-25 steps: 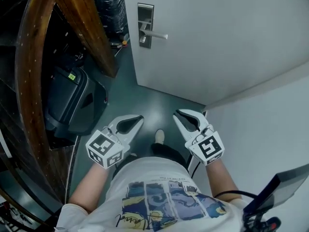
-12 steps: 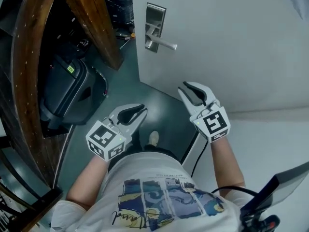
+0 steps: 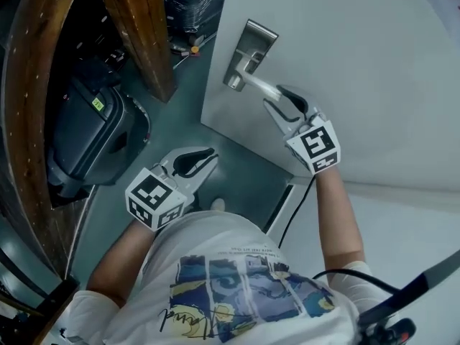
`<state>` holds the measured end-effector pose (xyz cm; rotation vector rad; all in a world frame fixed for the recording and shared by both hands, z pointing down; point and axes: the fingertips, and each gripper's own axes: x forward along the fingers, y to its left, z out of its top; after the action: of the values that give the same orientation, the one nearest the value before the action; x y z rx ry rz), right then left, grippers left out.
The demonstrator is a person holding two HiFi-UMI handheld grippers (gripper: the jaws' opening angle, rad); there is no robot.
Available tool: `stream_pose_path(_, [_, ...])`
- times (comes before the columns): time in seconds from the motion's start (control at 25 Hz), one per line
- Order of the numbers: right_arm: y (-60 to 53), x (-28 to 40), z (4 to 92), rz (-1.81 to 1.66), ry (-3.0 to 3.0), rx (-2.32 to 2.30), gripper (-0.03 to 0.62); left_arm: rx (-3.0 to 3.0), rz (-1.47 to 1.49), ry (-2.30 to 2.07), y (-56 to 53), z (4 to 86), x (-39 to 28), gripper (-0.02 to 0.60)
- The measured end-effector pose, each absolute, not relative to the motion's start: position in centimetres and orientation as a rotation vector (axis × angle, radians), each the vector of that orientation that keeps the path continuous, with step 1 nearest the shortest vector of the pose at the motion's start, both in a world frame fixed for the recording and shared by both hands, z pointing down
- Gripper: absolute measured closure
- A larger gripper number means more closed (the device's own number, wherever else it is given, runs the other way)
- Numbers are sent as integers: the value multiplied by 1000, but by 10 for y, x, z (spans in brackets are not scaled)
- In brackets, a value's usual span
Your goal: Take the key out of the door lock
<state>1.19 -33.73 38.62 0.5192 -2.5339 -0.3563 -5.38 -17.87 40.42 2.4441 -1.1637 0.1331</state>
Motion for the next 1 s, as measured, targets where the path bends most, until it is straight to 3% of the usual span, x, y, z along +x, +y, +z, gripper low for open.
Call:
stream_pose_path(0.44, [-358, -9, 419, -272, -2491, 371, 422, 2430, 125, -1105, -217, 421, -76, 528])
stream_pose_path(0.64, [-359, -8, 417, -301, -2497, 387, 470, 2391, 89, -1072, -236, 432, -77, 515])
stream_pose_path(1.0, [-358, -8, 415, -307, -2497, 397, 473, 2353, 36, -1052, -279, 454, -73, 494])
